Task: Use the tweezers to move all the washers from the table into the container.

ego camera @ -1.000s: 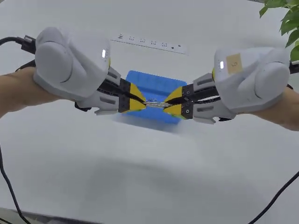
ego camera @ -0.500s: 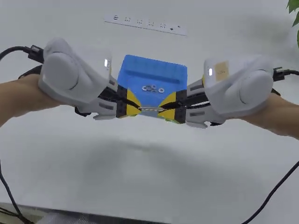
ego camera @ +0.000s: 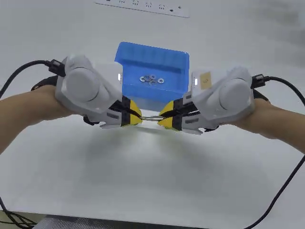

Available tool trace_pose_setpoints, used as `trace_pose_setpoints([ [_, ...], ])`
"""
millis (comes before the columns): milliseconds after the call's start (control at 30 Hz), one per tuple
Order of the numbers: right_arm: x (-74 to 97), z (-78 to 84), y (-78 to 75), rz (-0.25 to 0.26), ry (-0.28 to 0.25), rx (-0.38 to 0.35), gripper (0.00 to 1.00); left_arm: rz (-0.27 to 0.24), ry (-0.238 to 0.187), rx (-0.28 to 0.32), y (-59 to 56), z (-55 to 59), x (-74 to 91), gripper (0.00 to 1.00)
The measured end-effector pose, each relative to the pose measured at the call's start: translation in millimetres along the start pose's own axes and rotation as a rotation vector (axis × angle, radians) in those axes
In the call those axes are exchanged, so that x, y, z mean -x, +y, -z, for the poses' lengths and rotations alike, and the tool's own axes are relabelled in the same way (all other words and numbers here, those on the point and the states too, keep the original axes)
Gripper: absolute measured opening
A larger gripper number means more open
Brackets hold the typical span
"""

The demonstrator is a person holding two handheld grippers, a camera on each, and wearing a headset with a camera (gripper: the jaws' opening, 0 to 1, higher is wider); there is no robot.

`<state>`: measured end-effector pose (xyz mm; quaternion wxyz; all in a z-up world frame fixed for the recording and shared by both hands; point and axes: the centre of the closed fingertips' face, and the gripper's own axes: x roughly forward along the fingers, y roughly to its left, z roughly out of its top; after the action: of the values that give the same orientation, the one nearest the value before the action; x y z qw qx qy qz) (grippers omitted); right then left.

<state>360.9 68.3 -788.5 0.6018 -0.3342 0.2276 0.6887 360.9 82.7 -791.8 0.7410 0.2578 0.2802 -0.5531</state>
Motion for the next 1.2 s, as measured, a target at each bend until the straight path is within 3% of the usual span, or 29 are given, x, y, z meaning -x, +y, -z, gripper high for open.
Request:
trace_pose_setpoints([
  [400,-6.4,14.0,3.0,-0.011,0.021,-0.035,0.09,0.018,0.028,0.006,-3.7,4.6,-6.4,0.06],
  [567,-9.6,16.3,3.4,-0.015,0.039,-0.014,0.10,0.020,0.023,0.055,-2.8,6.3,-5.5,0.07],
  [800,-7.6,14.3,3.0,-0.026,0.038,-0.043,0.12,0.014,0.021,0.084,-2.5,6.3,-5.3,0.08],
  [1100,-9.6,15.2,7.1,-0.036,0.087,-0.034,0.14,0.017,0.034,0.090,-5.2,5.0,-7.7,0.12],
  [1200,-7.9,17.6,7.5,-0.012,0.108,-0.051,0.18,0.007,0.038,0.093,-5.7,6.1,-6.8,0.16],
])
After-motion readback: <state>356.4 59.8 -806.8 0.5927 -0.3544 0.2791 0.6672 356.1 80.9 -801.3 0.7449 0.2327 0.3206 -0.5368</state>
